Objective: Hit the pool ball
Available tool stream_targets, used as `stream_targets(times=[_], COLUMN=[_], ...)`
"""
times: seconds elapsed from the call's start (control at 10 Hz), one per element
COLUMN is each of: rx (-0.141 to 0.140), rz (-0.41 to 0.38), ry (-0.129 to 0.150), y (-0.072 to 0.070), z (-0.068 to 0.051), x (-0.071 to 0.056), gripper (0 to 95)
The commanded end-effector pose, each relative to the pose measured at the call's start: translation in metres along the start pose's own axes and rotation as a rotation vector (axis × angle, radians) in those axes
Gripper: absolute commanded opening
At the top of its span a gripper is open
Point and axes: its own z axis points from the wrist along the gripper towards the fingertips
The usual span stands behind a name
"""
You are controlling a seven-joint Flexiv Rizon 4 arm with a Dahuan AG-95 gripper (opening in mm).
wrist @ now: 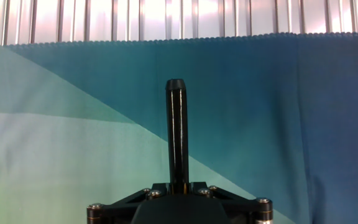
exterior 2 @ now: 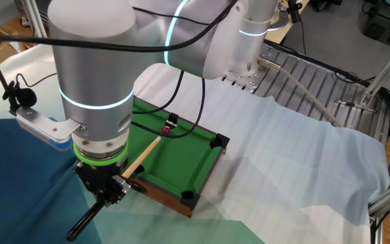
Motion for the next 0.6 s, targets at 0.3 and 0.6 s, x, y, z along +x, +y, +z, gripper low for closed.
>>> stream_targets(times=[0.3,0.6], rx=[-0.001,0.007], rz=[-0.002,0.017], ry=[-0.006,0.017], y=[0.001,0.010], z=[0.024,0.026], x=[0.038,0.033], gripper=[0.0,0.0])
